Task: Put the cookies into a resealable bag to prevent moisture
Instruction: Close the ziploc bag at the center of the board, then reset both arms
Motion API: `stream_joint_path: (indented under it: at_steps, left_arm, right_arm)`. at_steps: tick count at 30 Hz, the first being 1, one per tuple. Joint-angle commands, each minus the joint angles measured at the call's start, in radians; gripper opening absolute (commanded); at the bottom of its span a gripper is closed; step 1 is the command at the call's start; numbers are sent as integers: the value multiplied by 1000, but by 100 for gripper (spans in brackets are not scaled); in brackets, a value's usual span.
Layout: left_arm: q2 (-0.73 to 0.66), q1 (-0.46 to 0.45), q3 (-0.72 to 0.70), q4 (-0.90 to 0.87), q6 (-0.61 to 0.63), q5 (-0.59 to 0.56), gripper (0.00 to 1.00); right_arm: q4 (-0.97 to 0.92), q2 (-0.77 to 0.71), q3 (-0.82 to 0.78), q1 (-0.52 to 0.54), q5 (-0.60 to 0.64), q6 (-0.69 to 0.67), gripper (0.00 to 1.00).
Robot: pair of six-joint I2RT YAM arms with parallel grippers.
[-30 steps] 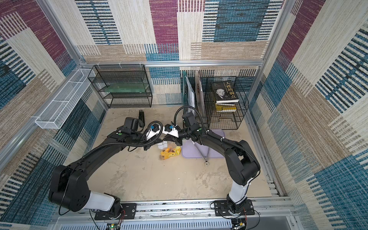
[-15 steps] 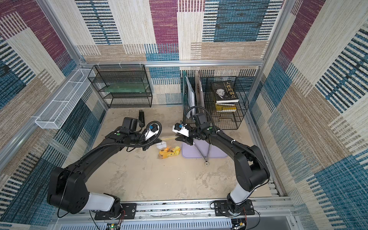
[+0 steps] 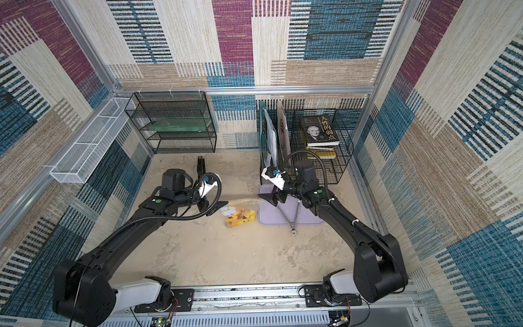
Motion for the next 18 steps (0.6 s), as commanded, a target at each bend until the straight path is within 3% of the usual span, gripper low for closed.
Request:
stream_joint_path:
  at_steps: [1,5,10,14,18]
  left_arm:
    - [-87,48,-81,230,-195,-175,100]
    - [-160,96,-218,377,-337,-535,100]
    - [-135,103,-364,439,-426,-856,100]
    - [-15,116,-488,646,-480,-934,100]
    - [174,114,-477,818,-451,-969,100]
  right_arm:
    - [236,-85,-84,-75,177,254,95]
    - [367,-157,-229,-189,505,483,95]
    - [609,-204,-491,-267,748,593,95]
    - [837,-190,-662,-284,833,585,95]
    - [925,-74,-698,-314,890,606,95]
